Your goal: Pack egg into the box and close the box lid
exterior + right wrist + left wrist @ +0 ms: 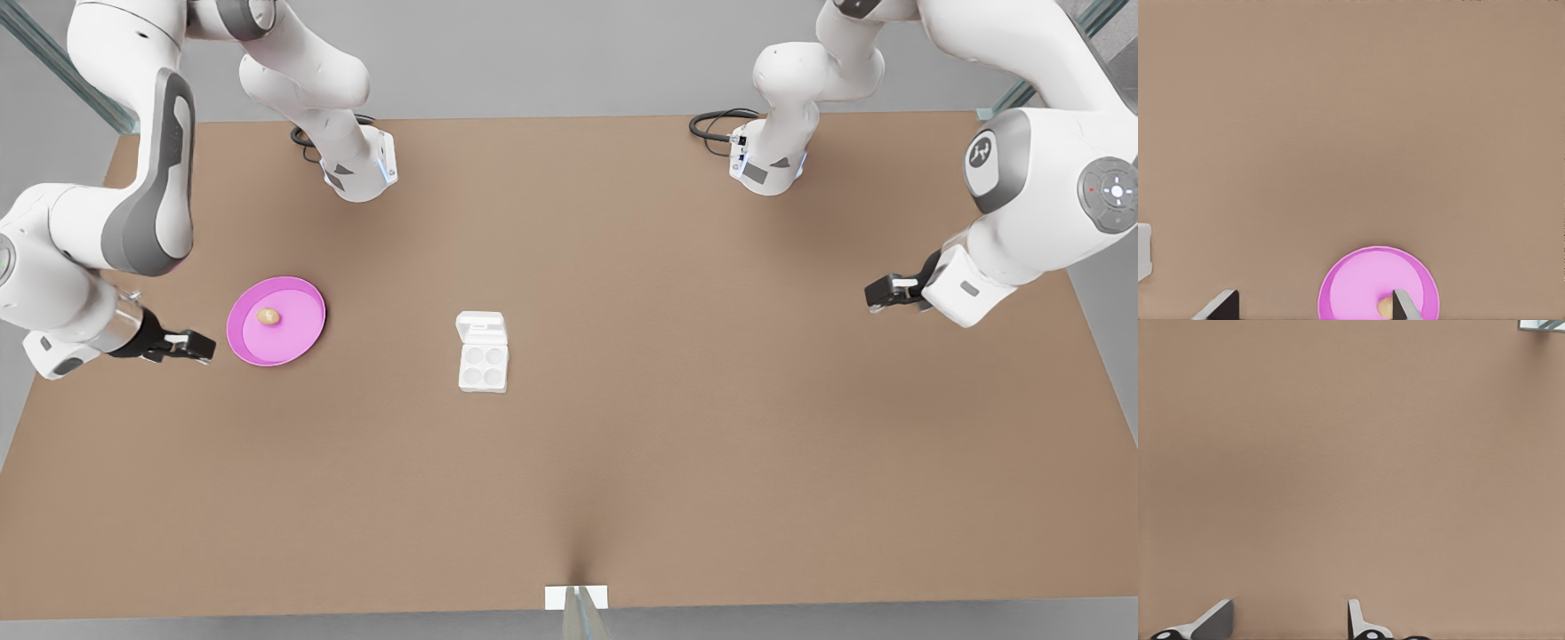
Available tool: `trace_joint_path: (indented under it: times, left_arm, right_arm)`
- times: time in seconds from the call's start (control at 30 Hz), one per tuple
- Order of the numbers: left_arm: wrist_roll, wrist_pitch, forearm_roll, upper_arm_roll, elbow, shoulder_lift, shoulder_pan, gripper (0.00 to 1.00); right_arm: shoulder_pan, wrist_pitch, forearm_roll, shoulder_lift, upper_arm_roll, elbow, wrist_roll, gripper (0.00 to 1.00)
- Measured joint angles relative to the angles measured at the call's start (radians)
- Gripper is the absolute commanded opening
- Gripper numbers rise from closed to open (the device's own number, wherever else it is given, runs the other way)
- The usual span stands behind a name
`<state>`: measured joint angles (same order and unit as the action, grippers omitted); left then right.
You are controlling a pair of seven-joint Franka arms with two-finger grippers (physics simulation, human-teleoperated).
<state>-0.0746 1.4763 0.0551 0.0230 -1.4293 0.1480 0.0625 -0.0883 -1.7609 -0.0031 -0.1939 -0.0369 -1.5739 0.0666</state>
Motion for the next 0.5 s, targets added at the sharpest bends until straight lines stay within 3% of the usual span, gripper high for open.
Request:
trace_joint_path:
  times: [0.1, 0.2, 0.23, 0.37, 0.5]
  left_arm:
    - [0.004, -0.098, -0.006, 0.003, 0.004, 0.027, 0.0, 1.0]
    - [0.002, -0.203, -0.009, 0.002, 0.004, 0.038, 0.001, 1.0]
    - [0.002, -0.245, -0.008, -0.002, 0.004, 0.038, -0.001, 1.0]
    - [0.016, -0.269, -0.004, -0.005, -0.002, 0.05, 0.0, 1.0]
    - [0.015, -0.273, -0.007, -0.005, -0.003, 0.069, 0.0, 1.0]
  right_arm:
    - [0.012, 0.02, -0.003, 0.006, 0.001, 0.002, -0.167, 1.0]
    - [0.013, 0.179, 0.03, 0.005, 0.001, 0.051, -0.922, 1.0]
    - [0.001, 0.188, 0.127, 0.002, -0.018, 0.05, -1.149, 1.0]
    - [-0.267, 0.333, 0.365, -0.02, -0.029, -0.029, -1.224, 1.0]
    - [-0.329, 0.056, 0.511, 0.02, -0.029, -0.406, -1.091, 1.0]
